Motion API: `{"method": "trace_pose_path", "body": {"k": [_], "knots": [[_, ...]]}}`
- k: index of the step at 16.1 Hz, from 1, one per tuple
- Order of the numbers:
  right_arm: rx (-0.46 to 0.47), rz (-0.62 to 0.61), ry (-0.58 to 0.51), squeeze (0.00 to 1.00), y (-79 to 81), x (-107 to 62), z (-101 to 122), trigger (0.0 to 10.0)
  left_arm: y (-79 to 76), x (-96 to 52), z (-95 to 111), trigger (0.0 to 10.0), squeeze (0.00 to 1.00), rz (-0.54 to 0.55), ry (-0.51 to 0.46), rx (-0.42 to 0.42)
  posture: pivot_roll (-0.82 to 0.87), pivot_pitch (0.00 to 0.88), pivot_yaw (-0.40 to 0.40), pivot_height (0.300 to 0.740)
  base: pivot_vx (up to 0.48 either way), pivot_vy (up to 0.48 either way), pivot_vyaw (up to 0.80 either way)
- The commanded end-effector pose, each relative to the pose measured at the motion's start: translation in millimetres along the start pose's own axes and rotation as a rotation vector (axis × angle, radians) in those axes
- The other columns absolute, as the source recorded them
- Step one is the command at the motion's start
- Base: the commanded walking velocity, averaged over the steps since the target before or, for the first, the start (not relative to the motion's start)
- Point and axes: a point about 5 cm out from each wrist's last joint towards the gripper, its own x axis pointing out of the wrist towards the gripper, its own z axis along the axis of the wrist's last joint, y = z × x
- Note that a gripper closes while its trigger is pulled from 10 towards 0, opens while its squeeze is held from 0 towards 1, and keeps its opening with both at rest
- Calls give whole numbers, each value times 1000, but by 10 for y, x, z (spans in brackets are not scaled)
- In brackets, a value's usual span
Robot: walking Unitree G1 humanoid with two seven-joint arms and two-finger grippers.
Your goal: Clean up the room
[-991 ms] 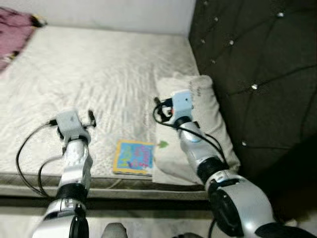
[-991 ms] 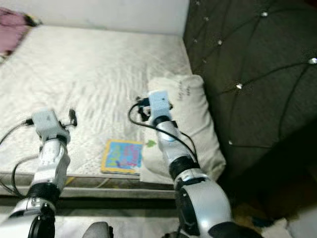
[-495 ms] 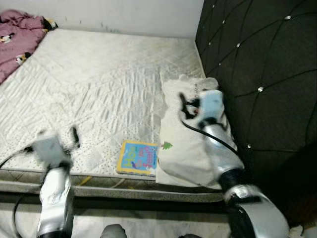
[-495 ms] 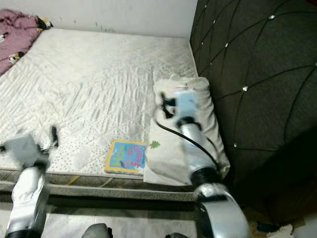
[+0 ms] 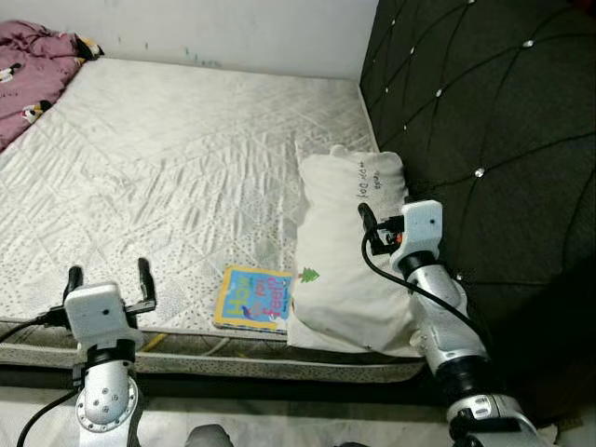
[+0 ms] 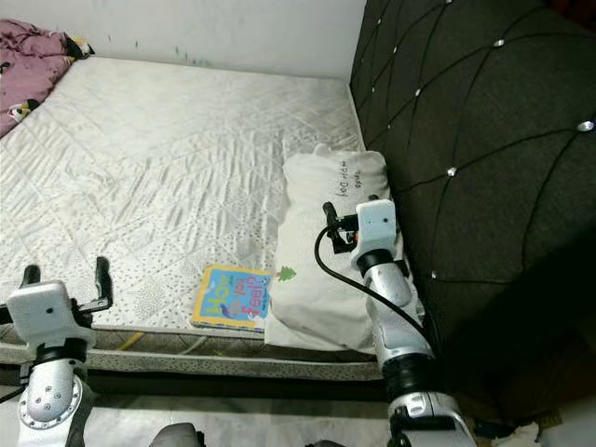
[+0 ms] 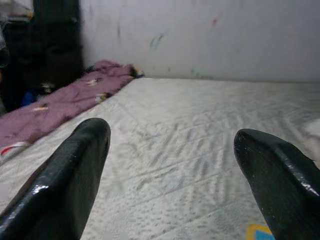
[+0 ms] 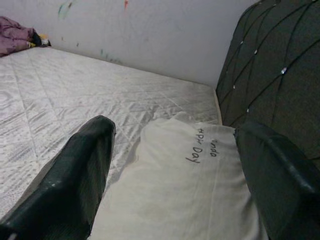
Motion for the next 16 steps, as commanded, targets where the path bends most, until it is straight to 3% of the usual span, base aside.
{"method": "trace_pose_path", "body": {"k": [1,5,11,16], "knots": [[11,14,16,0,17,-20,10,10000,-21,-18,37,10000,0,-33,10,-25,119,0,-83,740,0,0,0],[20,45,24,0,98,-14,8,10000,-24,27,48,10000,0,-33,31,-49,120,0,-79,740,0,0,-636],[34,60,58,0,150,-15,7,10000,-155,83,62,10000,0,-86,58,-107,98,0,-78,740,0,0,0],[26,88,73,0,180,5,6,10000,-191,117,83,10000,0,-91,62,-138,104,7,-90,740,0,330,0]]}}
